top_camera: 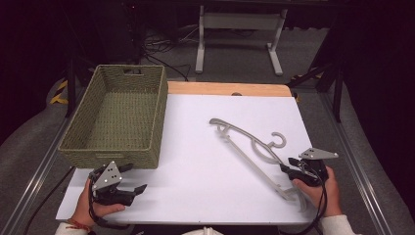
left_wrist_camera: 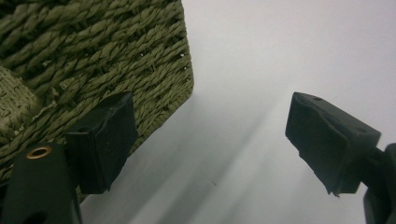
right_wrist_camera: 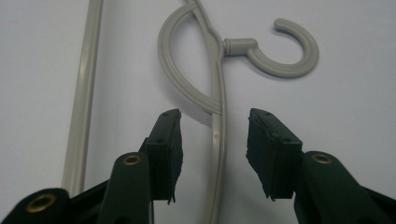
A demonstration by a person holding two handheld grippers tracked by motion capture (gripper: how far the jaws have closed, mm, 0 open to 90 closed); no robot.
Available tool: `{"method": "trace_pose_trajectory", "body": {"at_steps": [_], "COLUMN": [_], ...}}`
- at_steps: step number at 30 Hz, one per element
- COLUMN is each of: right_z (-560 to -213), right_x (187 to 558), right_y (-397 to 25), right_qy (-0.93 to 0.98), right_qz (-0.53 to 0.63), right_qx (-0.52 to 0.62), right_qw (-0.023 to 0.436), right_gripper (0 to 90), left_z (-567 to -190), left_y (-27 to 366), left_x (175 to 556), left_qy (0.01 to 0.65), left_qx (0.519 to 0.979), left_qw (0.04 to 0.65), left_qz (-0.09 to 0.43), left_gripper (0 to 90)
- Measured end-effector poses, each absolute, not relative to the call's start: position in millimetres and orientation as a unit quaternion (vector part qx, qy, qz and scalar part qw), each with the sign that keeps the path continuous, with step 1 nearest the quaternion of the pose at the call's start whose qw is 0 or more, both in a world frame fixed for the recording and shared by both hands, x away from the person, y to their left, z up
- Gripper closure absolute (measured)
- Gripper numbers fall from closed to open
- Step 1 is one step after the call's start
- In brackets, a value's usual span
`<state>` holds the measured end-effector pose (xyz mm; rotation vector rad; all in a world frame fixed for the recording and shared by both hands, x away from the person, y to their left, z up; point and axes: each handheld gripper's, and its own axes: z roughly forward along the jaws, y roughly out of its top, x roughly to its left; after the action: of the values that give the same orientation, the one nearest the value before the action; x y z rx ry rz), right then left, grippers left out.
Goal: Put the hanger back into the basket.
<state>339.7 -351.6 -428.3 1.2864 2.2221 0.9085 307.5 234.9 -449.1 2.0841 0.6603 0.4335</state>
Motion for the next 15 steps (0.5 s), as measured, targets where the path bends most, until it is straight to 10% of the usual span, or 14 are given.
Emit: {"method": "trace_pose_trajectory", "body": {"at_steps": [15], "right_z": [-441.1], "right_x": [356.3], "right_y": [-353.9], "right_qy": [0.796], "right_qz": [0.302], "right_qx": [0.495], "right_qw": [0.175], "right_gripper": [67.5], "left_z": [-449.9], "left_y": [233.6], "left_x": [308.6], "left_qy": [0.265], "left_qx": [0.839], "left_qw": [0.444], "left_qz": [0.168], "left_gripper": [17.8]}}
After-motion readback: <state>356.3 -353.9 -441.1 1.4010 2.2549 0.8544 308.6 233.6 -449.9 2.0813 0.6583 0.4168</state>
